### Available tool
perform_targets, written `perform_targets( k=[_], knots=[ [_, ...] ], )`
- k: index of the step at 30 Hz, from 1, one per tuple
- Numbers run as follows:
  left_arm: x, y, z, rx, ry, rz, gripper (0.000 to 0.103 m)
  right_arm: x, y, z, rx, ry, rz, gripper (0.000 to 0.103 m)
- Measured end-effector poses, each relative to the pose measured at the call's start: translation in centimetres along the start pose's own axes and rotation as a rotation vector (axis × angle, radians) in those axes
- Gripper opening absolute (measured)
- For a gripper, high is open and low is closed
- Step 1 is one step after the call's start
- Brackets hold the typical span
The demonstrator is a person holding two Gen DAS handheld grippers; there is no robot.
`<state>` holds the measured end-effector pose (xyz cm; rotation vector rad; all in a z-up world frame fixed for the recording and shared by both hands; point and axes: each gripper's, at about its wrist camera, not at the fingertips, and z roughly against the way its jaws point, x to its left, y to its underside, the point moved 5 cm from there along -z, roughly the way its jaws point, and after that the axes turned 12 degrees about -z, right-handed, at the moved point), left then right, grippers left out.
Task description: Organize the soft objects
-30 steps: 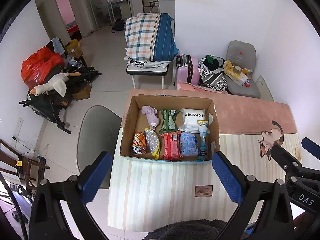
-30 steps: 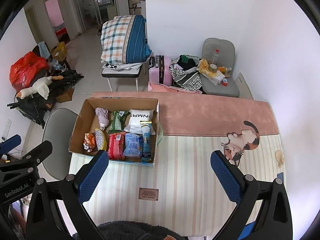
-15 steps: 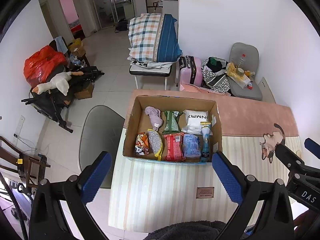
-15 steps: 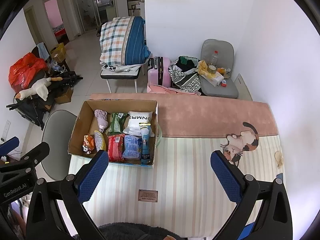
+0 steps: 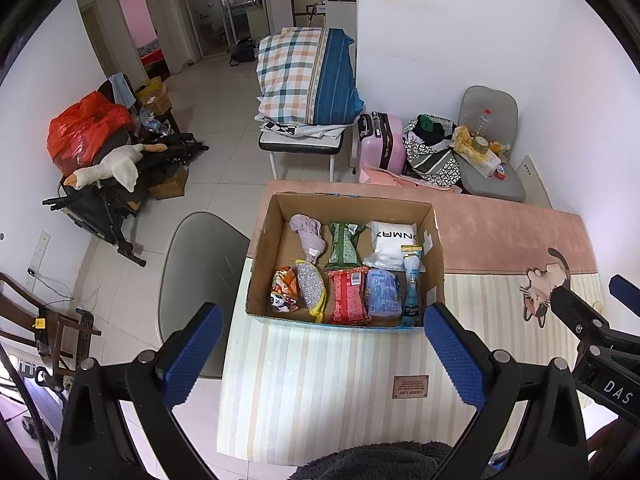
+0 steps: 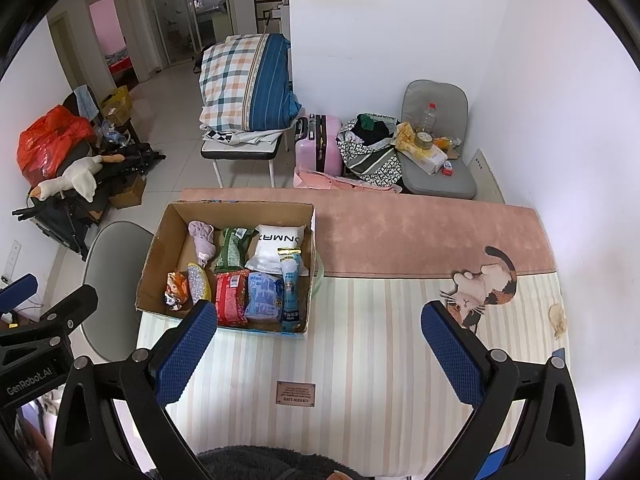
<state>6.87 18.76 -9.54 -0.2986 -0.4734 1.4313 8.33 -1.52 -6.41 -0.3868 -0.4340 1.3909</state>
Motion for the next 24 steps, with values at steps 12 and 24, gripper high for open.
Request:
perform_targets(
  k=[12,24],
  knots=[
    [-0.08,-0.09,0.01,-0.001,-0.001,0.002,0.103,-0.13,-0.69,0.00,-0.004,0.006,-0.004,0.103],
    [-0.20,-0.19,0.03,0.001,-0.001,0.004,0.103,-0.20,-0.67,0.01,-0.008,0.007,-0.002,0.103]
  ],
)
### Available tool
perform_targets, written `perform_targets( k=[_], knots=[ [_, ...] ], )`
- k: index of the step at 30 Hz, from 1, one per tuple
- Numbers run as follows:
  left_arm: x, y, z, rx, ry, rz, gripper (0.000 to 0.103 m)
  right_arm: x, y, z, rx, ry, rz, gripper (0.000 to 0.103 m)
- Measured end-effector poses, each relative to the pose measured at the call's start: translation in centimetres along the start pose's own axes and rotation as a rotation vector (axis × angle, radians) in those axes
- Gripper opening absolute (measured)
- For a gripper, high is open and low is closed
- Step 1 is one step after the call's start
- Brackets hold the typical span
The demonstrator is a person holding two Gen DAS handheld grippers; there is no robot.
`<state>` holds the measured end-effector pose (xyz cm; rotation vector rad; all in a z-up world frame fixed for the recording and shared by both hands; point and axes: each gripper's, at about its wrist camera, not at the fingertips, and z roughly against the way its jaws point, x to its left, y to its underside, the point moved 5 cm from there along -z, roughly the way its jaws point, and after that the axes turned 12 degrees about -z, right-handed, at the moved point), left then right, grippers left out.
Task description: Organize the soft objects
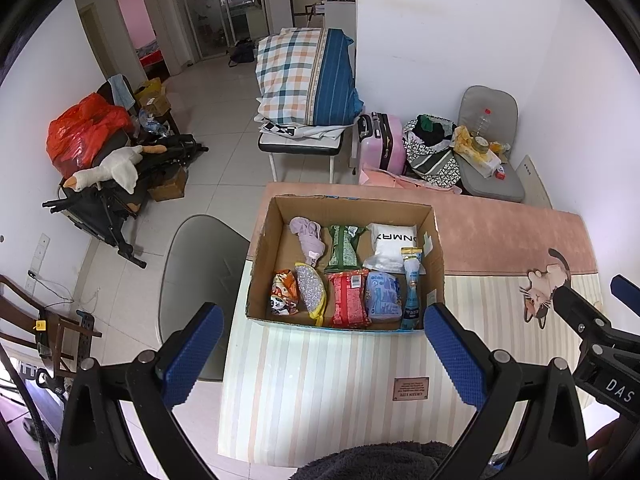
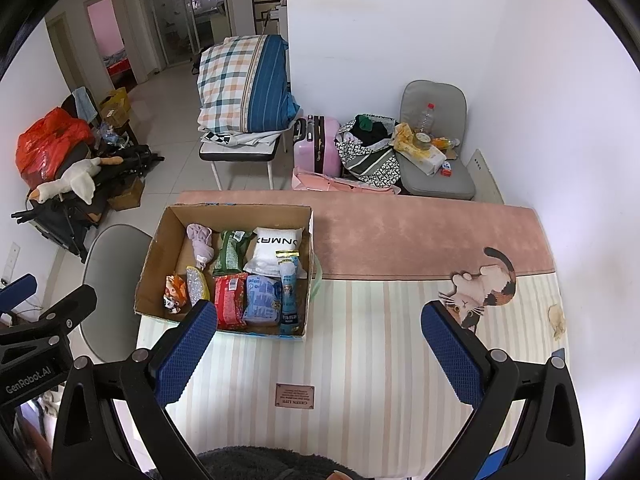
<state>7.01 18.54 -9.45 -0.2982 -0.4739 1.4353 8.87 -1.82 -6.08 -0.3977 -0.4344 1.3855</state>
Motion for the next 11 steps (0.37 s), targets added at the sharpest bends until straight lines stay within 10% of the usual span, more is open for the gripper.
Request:
perform_targets(
  k=[11],
  knots=[
    [-0.03,-0.69,0.07,-0.011,0.004,-0.014,0.103,0.20,-0.06,0.03,0.001,-0.002,-0.003,0.103]
  ],
)
